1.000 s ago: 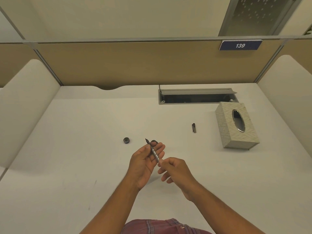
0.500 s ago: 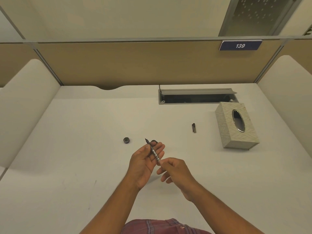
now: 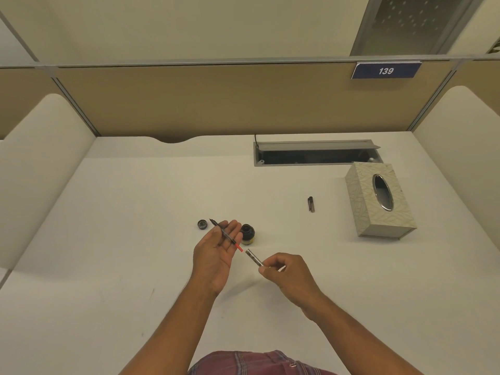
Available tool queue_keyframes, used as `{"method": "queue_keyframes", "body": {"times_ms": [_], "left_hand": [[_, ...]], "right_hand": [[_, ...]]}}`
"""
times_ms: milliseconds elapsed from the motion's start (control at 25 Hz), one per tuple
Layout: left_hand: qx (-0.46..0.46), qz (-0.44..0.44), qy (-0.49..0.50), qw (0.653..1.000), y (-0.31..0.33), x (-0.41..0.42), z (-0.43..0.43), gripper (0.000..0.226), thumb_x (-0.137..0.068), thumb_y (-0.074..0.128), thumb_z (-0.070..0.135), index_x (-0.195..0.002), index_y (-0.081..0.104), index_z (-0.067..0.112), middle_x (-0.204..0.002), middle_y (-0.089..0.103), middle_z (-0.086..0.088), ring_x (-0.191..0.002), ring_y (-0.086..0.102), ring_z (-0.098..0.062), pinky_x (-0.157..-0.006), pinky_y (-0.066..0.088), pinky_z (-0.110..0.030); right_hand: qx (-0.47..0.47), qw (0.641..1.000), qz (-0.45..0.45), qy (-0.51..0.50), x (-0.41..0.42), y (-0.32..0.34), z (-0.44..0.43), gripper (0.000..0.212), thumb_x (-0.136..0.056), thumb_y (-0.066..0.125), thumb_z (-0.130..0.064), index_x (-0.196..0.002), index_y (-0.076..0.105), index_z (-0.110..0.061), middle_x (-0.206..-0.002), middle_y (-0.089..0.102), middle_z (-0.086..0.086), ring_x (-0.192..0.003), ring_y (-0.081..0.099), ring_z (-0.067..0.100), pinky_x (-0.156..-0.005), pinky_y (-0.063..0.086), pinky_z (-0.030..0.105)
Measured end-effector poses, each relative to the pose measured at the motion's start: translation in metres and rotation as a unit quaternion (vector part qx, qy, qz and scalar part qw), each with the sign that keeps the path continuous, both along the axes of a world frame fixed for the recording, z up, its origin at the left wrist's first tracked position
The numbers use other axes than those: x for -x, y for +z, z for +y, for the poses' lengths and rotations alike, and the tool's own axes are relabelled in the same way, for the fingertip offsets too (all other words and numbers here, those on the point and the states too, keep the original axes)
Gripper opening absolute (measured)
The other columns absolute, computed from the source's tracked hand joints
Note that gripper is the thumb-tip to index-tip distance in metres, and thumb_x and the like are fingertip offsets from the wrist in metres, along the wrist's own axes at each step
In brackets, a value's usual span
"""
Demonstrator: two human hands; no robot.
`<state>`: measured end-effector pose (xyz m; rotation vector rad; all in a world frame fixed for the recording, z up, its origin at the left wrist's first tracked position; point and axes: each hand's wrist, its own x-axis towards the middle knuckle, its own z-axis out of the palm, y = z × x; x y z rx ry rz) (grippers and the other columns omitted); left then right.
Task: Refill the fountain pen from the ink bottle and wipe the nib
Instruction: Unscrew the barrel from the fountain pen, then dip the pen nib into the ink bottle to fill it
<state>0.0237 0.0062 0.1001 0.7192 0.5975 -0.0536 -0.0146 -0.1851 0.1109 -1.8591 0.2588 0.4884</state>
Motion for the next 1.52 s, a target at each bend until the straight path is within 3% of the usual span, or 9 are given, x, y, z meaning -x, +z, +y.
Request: {"method": "queue_keyframes", "body": {"times_ms": [240,400,680,880,1520], "left_hand": [[0.006,0.017,-0.007,1.000,-0.004,0.004,0.000,0.028,-0.116,0.042,0.010,-0.119,0.067,-0.002,-0.119,0.081,-0.023,-0.109,0.082,-0.031,-0.097,0.063,-0.044],[0.004,0.028,-0.048,0.998,-0.003,0.008,-0.010,0.027,-0.115,0.045,0.010,-0.121,0.067,-0.004,-0.121,0.081,-0.025,-0.114,0.080,-0.033,-0.092,0.068,-0.041],[-0.010,0.046,-0.087,0.995,-0.008,0.012,-0.021,0.030,-0.115,0.045,0.011,-0.126,0.067,-0.006,-0.125,0.080,-0.025,-0.114,0.080,-0.034,-0.107,0.055,-0.050],[-0.014,0.053,-0.094,0.994,-0.009,0.012,-0.023,0.031,-0.115,0.045,0.012,-0.127,0.067,-0.006,-0.125,0.080,-0.024,-0.115,0.080,-0.034,-0.110,0.053,-0.051],[-0.010,0.051,-0.096,0.994,-0.009,0.011,-0.025,0.031,-0.115,0.046,0.012,-0.128,0.067,-0.006,-0.125,0.080,-0.024,-0.116,0.080,-0.034,-0.105,0.057,-0.048]], "right_hand": [[0.072,0.993,-0.036,-0.086,-0.019,-0.017,-0.025,0.007,-0.088,0.078,-0.025,-0.087,0.076,-0.018,-0.079,0.068,-0.006,-0.069,0.059,0.007,-0.055,0.043,0.009],[0.129,0.981,-0.017,-0.147,-0.037,-0.036,-0.040,0.008,-0.088,0.076,-0.024,-0.088,0.074,-0.016,-0.077,0.069,-0.006,-0.075,0.065,0.017,-0.061,0.049,0.024],[0.270,0.949,-0.015,-0.163,-0.053,-0.065,-0.044,0.008,-0.089,0.066,-0.023,-0.084,0.068,-0.017,-0.082,0.068,-0.003,-0.073,0.061,0.020,-0.055,0.040,0.026],[0.340,0.930,-0.053,-0.128,-0.054,-0.076,-0.041,0.012,-0.093,0.064,-0.026,-0.087,0.063,-0.015,-0.083,0.061,-0.001,-0.075,0.056,0.022,-0.065,0.042,0.032],[0.314,0.941,-0.061,-0.113,-0.052,-0.080,-0.045,0.023,-0.089,0.069,-0.036,-0.098,0.060,-0.016,-0.091,0.059,-0.004,-0.085,0.054,0.022,-0.078,0.045,0.035]]}}
